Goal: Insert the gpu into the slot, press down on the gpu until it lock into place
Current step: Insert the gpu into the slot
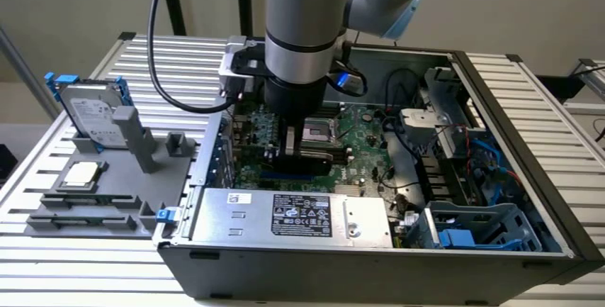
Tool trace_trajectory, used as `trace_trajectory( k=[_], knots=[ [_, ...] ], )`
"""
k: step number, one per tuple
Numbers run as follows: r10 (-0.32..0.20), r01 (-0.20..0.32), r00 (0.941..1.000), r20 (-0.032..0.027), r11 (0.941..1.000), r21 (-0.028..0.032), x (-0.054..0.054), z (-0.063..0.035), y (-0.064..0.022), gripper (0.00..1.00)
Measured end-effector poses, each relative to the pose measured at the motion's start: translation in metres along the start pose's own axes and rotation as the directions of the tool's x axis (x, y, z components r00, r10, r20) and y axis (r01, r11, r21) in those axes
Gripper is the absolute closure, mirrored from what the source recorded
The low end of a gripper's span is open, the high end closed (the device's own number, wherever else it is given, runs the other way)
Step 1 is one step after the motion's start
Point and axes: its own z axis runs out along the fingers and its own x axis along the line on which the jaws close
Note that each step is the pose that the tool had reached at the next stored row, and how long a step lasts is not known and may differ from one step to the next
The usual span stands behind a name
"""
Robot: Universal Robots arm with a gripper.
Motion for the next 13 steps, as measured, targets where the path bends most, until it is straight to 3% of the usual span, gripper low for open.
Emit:
trace_trajectory(
  k=[13],
  knots=[
    [0.0, 0.0, 1.0, -0.0055, 1.0, 0.0001, 0.0002, 0.0028, 0.0002, 0.74]
  ],
)
